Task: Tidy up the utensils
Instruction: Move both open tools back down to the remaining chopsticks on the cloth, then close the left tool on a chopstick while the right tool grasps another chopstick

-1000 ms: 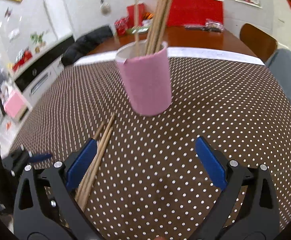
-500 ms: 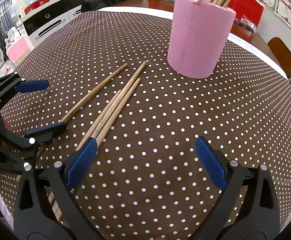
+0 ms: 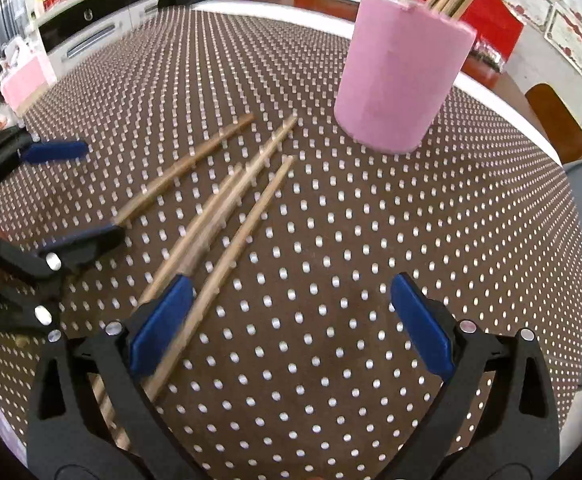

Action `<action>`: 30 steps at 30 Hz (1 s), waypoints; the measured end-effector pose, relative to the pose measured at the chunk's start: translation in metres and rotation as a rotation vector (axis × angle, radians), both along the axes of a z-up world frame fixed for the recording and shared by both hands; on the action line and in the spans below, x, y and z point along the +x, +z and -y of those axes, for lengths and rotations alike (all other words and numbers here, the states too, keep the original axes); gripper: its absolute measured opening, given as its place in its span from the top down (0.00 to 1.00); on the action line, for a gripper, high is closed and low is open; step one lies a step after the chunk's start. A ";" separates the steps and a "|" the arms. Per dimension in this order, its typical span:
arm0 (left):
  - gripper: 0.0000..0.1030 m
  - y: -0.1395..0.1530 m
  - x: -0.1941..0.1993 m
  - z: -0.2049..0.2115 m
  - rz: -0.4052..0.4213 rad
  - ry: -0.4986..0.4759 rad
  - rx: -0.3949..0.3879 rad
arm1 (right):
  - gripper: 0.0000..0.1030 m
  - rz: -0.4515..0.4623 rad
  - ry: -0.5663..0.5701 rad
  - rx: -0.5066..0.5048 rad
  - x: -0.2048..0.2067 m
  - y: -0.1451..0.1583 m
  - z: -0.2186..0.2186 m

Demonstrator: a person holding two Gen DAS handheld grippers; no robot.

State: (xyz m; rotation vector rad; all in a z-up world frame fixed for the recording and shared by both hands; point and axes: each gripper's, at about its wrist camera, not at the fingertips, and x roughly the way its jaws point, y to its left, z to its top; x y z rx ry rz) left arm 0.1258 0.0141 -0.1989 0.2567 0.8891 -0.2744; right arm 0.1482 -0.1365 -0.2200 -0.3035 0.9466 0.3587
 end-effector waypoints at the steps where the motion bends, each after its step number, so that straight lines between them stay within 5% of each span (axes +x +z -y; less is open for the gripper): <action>1: 0.18 0.000 0.000 0.000 0.000 0.000 0.000 | 0.06 -0.001 -0.002 0.003 0.001 0.000 0.001; 6: 0.18 0.000 0.006 0.002 0.001 -0.001 0.006 | 0.10 0.014 -0.027 0.019 0.005 0.002 0.000; 10: 0.18 0.004 0.015 0.015 -0.008 -0.013 0.093 | 0.41 0.005 -0.047 0.069 0.009 0.007 0.003; 14: 0.18 0.006 0.030 0.022 -0.031 -0.029 0.123 | 0.45 0.000 -0.056 0.089 0.010 0.006 0.003; 16: 0.20 0.006 0.038 0.023 -0.054 -0.035 0.111 | 0.60 0.001 -0.050 0.095 0.008 0.006 0.001; 19: 0.60 0.009 0.047 0.023 -0.134 -0.087 -0.002 | 0.84 0.018 -0.011 0.084 0.001 0.006 -0.016; 20: 0.83 0.010 0.047 0.026 -0.142 -0.099 -0.011 | 0.87 0.028 0.006 0.077 0.000 0.006 -0.021; 21: 0.92 0.011 0.046 0.029 -0.129 -0.098 0.014 | 0.89 0.032 0.009 0.077 -0.001 0.005 -0.023; 30: 0.94 0.011 0.042 0.019 -0.106 -0.046 -0.013 | 0.93 0.013 -0.015 0.191 0.009 0.006 -0.002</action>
